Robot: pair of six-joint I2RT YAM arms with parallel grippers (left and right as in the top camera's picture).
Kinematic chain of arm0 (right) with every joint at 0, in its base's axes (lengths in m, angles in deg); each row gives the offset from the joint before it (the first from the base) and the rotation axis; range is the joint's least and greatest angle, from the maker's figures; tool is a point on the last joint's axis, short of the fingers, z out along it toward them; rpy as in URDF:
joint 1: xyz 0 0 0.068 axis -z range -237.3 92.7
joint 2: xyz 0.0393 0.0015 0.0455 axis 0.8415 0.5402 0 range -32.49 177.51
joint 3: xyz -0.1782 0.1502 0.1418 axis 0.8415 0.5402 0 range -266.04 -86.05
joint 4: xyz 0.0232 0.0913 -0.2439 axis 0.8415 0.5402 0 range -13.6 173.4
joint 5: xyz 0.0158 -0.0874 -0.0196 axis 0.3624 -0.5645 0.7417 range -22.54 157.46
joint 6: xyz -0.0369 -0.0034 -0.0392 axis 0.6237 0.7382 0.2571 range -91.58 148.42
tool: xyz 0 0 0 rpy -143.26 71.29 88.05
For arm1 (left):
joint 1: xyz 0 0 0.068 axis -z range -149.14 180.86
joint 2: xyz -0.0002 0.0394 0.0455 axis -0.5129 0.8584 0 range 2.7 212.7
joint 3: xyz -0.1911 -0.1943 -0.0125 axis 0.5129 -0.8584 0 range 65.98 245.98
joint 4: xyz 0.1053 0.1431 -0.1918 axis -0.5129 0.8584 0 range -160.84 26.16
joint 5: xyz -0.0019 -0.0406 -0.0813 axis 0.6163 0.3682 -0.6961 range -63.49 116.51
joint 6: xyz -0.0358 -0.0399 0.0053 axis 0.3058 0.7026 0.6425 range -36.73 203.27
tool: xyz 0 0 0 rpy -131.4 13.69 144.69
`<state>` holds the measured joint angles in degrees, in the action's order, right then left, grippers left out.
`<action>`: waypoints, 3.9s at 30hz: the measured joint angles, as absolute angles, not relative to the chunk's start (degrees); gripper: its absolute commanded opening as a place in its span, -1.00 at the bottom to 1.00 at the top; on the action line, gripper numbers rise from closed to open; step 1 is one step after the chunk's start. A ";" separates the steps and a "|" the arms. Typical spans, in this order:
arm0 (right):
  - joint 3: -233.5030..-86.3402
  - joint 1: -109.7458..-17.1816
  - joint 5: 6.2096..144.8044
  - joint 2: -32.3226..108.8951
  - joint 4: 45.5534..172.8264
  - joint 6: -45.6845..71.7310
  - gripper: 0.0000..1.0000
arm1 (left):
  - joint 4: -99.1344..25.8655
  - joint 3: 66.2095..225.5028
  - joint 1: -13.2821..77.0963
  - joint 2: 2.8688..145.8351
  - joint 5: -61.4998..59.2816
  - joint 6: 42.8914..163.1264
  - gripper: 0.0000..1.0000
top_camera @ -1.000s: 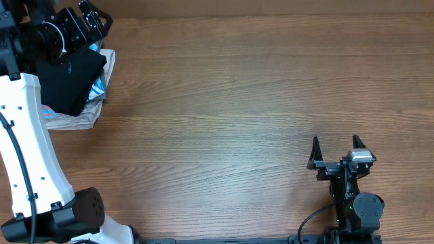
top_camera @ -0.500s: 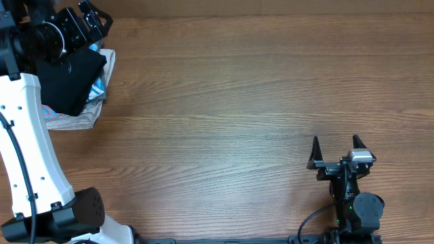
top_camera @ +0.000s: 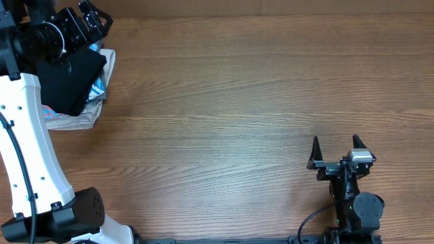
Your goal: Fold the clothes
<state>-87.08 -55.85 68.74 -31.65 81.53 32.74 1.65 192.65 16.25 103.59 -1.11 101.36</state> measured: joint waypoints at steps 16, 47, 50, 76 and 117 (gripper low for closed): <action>-87.08 -55.85 68.74 -31.65 81.55 32.76 1.00 | 1.63 191.91 16.25 84.42 0.14 101.36 1.00; -87.08 -55.85 68.72 -31.65 81.51 32.74 1.00 | 19.02 157.22 19.63 39.85 0.16 101.51 1.00; -87.08 -55.82 68.74 -31.65 81.46 32.74 1.00 | 12.53 146.23 19.63 35.61 0.14 103.78 1.00; -87.08 -55.85 68.72 -31.65 81.51 32.72 1.00 | -57.26 78.21 26.76 15.55 16.20 125.03 1.00; -87.08 -55.85 68.74 -31.65 81.55 32.76 1.00 | -61.04 69.20 29.40 5.10 24.57 83.39 1.00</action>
<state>-87.08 -55.85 68.74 -31.65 81.55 32.76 -61.04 69.20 29.40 5.10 24.57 83.39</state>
